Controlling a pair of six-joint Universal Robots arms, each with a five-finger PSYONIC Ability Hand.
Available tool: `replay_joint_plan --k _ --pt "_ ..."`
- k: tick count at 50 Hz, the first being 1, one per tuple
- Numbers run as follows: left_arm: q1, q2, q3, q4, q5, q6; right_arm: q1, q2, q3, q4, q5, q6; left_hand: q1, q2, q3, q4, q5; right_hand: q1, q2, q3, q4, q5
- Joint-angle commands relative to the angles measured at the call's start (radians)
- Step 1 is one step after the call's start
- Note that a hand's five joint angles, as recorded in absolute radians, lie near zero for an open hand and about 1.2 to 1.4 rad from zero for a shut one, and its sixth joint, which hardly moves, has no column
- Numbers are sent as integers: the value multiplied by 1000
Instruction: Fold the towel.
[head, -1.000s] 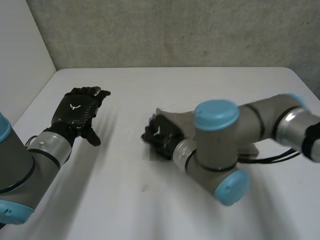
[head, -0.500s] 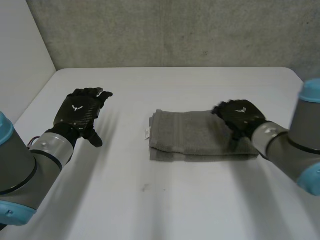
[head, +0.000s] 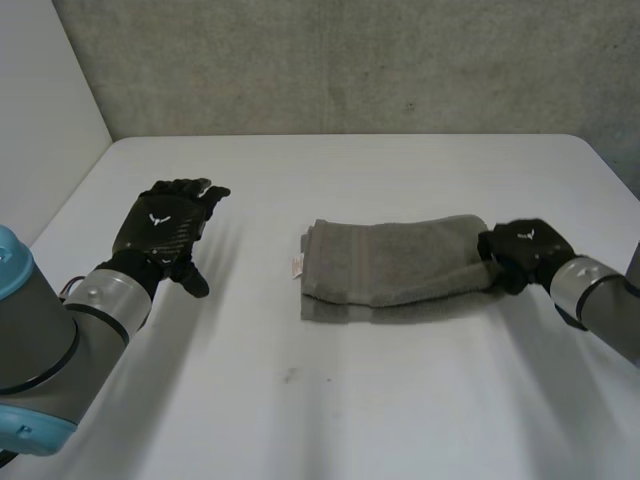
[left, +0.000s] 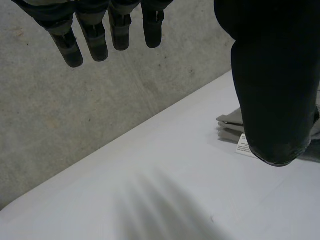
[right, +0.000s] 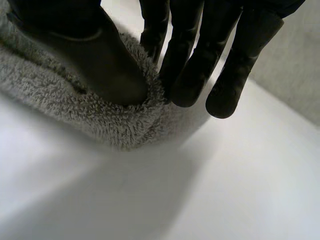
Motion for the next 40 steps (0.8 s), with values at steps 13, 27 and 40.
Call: replay_joint_plan --k 13,27,40 --pt "-38 49 58 -9 -10 -7 552 164 -452 151 15 -94 2 9 7 8 -32 115 92 66 55 70" --pt "-49 38 179 -38 -12 -77 595 147 -494 222 232 24 2 9 7 8 -32 -1106 -1130 -1156 -1167 -1151" --pt "-176 -208 567 -265 -104 -232 367 -62 -308 197 224 444 2 9 7 9 -31 -1106 -1130 -1156 -1167 -1151"
